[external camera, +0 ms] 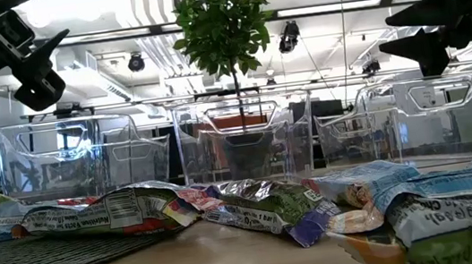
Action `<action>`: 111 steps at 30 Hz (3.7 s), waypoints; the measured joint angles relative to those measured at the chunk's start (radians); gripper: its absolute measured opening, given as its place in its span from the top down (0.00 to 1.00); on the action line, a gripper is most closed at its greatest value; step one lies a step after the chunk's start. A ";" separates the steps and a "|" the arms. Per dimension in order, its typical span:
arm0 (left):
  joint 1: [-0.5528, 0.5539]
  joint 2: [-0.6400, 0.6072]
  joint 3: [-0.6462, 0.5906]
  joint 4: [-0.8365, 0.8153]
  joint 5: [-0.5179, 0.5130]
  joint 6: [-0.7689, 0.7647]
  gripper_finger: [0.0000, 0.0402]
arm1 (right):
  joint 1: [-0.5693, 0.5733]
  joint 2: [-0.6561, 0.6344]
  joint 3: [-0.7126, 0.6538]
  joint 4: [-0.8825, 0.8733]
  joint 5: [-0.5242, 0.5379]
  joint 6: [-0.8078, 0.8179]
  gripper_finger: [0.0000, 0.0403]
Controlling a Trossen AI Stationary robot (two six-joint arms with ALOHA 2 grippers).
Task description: Pick and place Granola Bars by type
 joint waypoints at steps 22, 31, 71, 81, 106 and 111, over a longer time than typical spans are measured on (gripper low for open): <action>-0.001 0.000 0.000 0.000 0.000 0.000 0.46 | 0.000 0.000 0.000 0.000 0.000 0.000 0.41; -0.001 0.000 0.000 0.000 0.000 0.000 0.46 | 0.000 0.000 0.000 0.000 0.000 0.000 0.41; 0.000 0.000 0.000 0.000 0.000 0.000 0.46 | 0.006 0.209 0.078 0.512 0.280 0.743 0.41; -0.001 0.000 0.000 -0.001 0.000 0.000 0.46 | 0.016 0.590 0.625 -0.225 0.051 0.519 0.45; -0.001 0.000 0.000 -0.003 0.000 0.000 0.46 | 0.848 1.444 1.208 -1.420 -0.100 0.677 0.42; 0.000 0.001 0.000 -0.004 0.000 0.000 0.46 | 0.892 1.556 1.207 -1.372 -0.186 0.559 0.33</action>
